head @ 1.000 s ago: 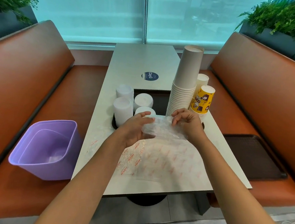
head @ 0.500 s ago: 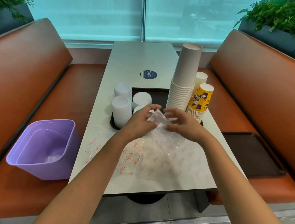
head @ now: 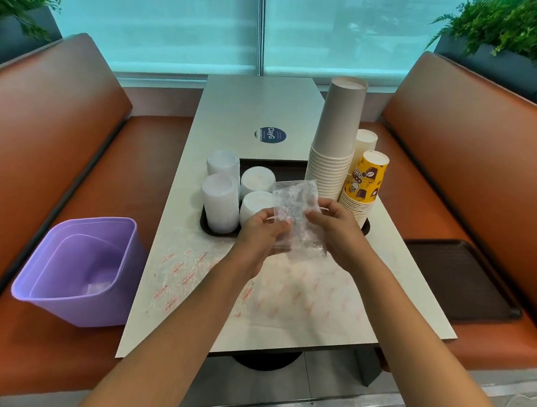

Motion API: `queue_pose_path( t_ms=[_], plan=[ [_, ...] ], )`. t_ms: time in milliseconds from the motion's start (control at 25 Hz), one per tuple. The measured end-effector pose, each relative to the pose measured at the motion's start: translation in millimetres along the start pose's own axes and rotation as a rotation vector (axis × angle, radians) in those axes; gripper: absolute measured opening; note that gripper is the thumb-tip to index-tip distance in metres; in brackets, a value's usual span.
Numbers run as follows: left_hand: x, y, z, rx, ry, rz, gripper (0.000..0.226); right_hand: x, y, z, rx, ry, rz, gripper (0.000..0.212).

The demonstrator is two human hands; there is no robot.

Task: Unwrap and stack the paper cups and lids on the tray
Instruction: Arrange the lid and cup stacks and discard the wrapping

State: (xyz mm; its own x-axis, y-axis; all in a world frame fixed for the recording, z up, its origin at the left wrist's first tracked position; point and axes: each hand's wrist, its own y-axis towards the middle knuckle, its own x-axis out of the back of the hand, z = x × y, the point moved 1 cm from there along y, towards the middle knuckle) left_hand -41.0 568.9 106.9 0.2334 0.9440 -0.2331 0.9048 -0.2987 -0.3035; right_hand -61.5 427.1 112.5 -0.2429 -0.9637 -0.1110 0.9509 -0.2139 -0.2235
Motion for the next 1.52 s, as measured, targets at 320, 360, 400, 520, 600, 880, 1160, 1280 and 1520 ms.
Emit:
queue_pose_path(
  t_ms=[320, 360, 400, 520, 600, 880, 1160, 1280, 1520],
  plan=[
    [0.6, -1.8, -3.7, -0.043, 0.018, 0.002, 0.021, 2.2, -1.4, 0.4, -0.034, 0.089, 0.151, 0.029],
    [0.4, -2.4, -4.1, -0.04, 0.009, 0.02, 0.024, 2.5, -1.5, 0.8, -0.027, 0.082, 0.164, 0.029],
    [-0.2, -3.7, -5.1, -0.036, 0.004, 0.034, 0.026, 2.0, -2.2, 1.5, -0.008, 0.059, 0.169, 0.029],
    [0.2, -1.3, -6.9, 0.029, -0.079, 0.032, 0.025, -0.3, -5.0, 3.8, 0.09, 0.025, 0.115, 0.036],
    [1.4, -1.1, -8.9, 0.126, -0.228, 0.035, 0.022, -0.9, -5.2, 5.6, 0.148, 0.038, 0.07, 0.055],
    [4.0, -4.0, -13.4, 0.245, -0.128, 0.25, 0.049, 4.5, -4.9, 5.7, 0.388, -0.178, 0.098, 0.062],
    [-1.8, -7.0, -8.6, -0.064, 0.133, 0.091, 0.051, 4.6, -8.5, 3.7, 0.052, 0.046, 0.207, 0.024],
    [-4.0, -11.6, -7.3, -0.199, 0.184, 0.145, 0.054, 4.2, -9.0, 0.0, -0.035, -0.042, 0.191, 0.024],
    [-5.2, -11.6, -3.1, -0.161, 0.131, 0.221, 0.027, 7.6, -8.1, -5.3, 0.154, -0.17, 0.046, 0.046]
  ],
)
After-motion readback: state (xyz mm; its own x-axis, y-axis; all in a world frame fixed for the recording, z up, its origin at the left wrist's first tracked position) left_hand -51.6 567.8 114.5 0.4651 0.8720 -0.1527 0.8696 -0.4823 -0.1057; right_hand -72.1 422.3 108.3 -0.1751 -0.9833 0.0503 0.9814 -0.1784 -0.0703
